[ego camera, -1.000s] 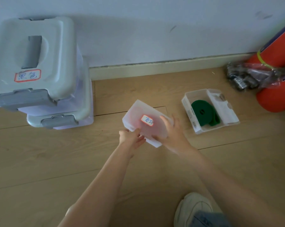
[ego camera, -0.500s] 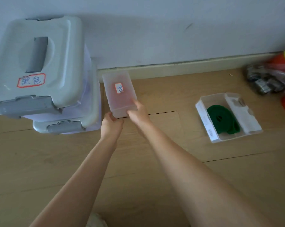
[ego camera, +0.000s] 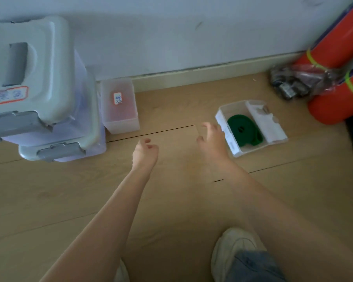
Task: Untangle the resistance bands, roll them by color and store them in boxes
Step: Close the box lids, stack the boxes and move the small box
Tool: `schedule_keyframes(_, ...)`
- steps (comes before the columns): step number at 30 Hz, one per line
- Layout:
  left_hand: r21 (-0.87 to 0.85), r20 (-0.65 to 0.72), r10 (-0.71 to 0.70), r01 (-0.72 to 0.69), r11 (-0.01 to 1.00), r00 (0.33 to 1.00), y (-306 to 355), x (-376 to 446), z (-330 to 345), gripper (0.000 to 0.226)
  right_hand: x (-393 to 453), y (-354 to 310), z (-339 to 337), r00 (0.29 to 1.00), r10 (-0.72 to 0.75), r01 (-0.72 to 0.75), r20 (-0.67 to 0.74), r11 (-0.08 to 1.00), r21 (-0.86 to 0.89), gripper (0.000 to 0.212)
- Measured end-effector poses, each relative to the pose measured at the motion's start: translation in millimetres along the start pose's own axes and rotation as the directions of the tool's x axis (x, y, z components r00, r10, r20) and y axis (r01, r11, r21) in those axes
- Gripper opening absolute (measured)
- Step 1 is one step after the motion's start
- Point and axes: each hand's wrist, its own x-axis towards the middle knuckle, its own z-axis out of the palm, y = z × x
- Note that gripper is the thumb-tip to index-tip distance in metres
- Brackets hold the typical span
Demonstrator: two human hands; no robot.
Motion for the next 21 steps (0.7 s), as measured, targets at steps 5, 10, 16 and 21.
schedule_keyframes(5,0.166,0.181,0.113,-0.144,0.976,0.977,18,-31,55,0.042,1,79,-48,0.986,0.153,-0.107,0.072,0.893,-0.438,0.043)
schedule_keyframes(10,0.217,0.208,0.107,-0.152,0.964,0.972,9,-48,78,0.04,-4,80,-36,0.991,0.083,-0.035,0.106,0.919,-0.394,0.029)
schedule_keyframes(16,0.216,0.085,0.108,-0.124,0.968,0.991,-6,-46,57,0.04,-42,67,-10,0.957,-0.132,0.225,0.257,0.899,-0.375,0.035)
schedule_keyframes(21,0.251,-0.085,0.103,-0.079,0.965,0.991,-22,-42,23,0.049,-59,61,-1,0.817,-0.221,0.423,0.533,0.858,-0.292,0.039)
